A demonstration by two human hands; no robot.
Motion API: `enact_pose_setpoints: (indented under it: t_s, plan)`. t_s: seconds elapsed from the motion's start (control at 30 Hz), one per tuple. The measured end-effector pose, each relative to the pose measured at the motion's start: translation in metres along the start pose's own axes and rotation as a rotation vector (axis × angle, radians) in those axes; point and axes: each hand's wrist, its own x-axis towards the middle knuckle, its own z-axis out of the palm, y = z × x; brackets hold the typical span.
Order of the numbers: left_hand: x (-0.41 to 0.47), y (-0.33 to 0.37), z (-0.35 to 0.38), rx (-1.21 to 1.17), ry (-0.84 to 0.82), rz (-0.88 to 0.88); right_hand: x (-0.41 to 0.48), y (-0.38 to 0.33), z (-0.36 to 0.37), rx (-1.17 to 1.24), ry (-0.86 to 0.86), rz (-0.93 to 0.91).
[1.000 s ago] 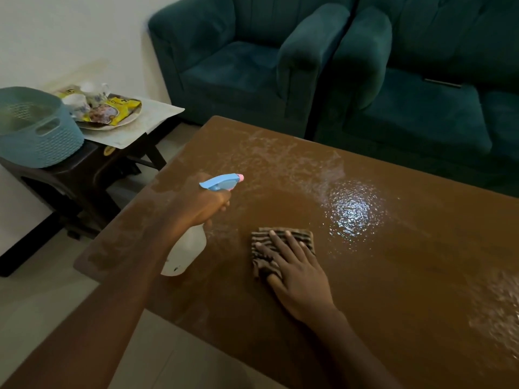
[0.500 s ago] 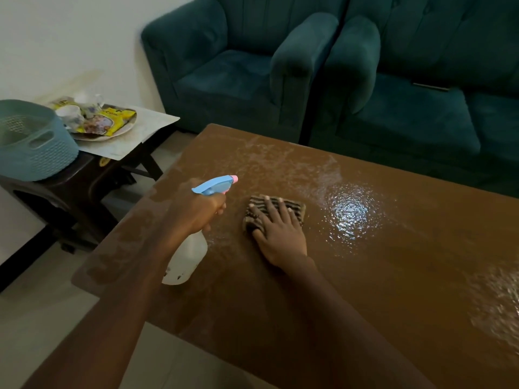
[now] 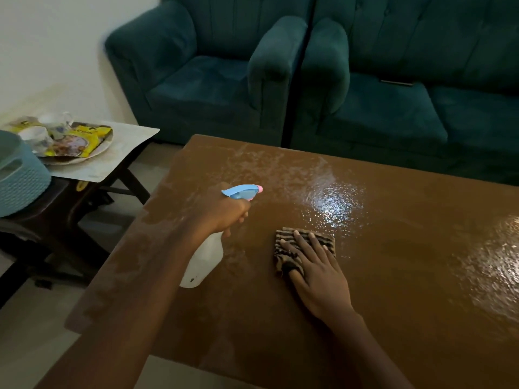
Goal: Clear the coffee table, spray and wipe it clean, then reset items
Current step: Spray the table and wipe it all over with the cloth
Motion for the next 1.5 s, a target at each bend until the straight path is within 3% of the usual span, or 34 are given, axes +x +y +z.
enact_pose_setpoints:
  t_s: [0.23, 0.53, 0.83, 1.03, 1.23, 1.5]
  plan:
    - [0.039, 0.023, 0.013, 0.106, -0.063, 0.159, -0.009, 0.019, -0.005, -0.009, 0.049, 0.193]
    - [0.063, 0.029, 0.017, 0.105, -0.025, 0.162, -0.011, 0.044, -0.013, -0.015, 0.07, 0.304]
    - [0.076, 0.025, 0.006, -0.059, 0.011, 0.119, 0.092, 0.081, -0.032, -0.008, 0.097, 0.424]
    - [0.075, 0.022, 0.0, -0.091, 0.084, 0.129, 0.186, 0.038, -0.032, -0.014, 0.055, 0.243]
    - [0.078, 0.025, -0.001, -0.057, 0.094, 0.073, 0.146, 0.018, -0.018, -0.089, -0.042, -0.116]
    - [0.111, 0.06, 0.029, 0.124, -0.034, 0.084, 0.094, 0.062, -0.03, -0.054, -0.001, 0.021]
